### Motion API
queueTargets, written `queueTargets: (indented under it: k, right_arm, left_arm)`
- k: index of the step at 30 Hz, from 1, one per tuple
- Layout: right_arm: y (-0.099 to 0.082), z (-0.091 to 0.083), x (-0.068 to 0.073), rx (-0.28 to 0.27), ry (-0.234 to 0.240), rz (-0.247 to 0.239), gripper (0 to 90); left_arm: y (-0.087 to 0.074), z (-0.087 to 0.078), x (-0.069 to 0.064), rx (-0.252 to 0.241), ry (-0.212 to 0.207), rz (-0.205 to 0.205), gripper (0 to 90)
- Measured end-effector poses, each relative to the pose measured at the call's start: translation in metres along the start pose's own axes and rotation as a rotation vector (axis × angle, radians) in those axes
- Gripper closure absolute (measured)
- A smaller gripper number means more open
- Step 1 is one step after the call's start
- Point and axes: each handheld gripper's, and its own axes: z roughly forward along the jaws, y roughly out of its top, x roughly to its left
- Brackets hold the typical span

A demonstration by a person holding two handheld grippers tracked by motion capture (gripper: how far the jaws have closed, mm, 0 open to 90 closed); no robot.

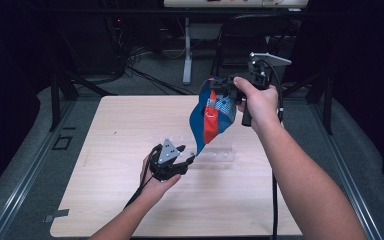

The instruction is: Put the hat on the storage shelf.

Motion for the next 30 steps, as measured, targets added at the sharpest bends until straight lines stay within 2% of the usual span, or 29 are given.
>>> queueTargets:
  k: [6, 10, 11, 14, 17, 22, 26, 30]
  right_arm:
    - [-0.001, 0.003, -0.001, 0.002, 0.006, 0.002, 77.8]
    - [-0.002, 0.005, 0.000, 0.005, 0.012, 0.002, 77.8]
    - [-0.002, 0.005, 0.000, 0.009, 0.010, -0.003, 77.8]
    - [-0.003, 0.005, 0.002, 0.005, 0.013, -0.005, 77.8]
    - [-0.003, 0.004, 0.002, 0.004, 0.016, -0.008, 77.8]
    - [-0.003, 0.004, 0.003, 0.008, 0.014, -0.014, 77.8]
    - [-0.003, 0.004, 0.003, 0.005, 0.026, -0.011, 77.8]
    - [-0.003, 0.007, 0.004, 0.006, 0.023, -0.013, 77.8]
  left_arm:
    - [0.010, 0.006, -0.005, 0.001, 0.002, 0.031, 50.8]
    - [0.014, 0.009, -0.008, -0.012, 0.003, 0.024, 50.6]
    - [0.015, 0.009, -0.010, -0.027, -0.010, 0.022, 50.2]
    - [0.018, 0.005, -0.018, -0.061, -0.024, 0.049, 49.0]
    - [0.019, -0.001, -0.025, -0.103, -0.040, 0.046, 47.6]
    - [0.023, -0.012, -0.026, -0.118, -0.051, 0.047, 47.6]
    - [0.026, -0.008, -0.022, -0.070, -0.036, 0.066, 49.9]
    - [0.027, 0.004, -0.018, -0.042, 0.022, 0.056, 54.7]
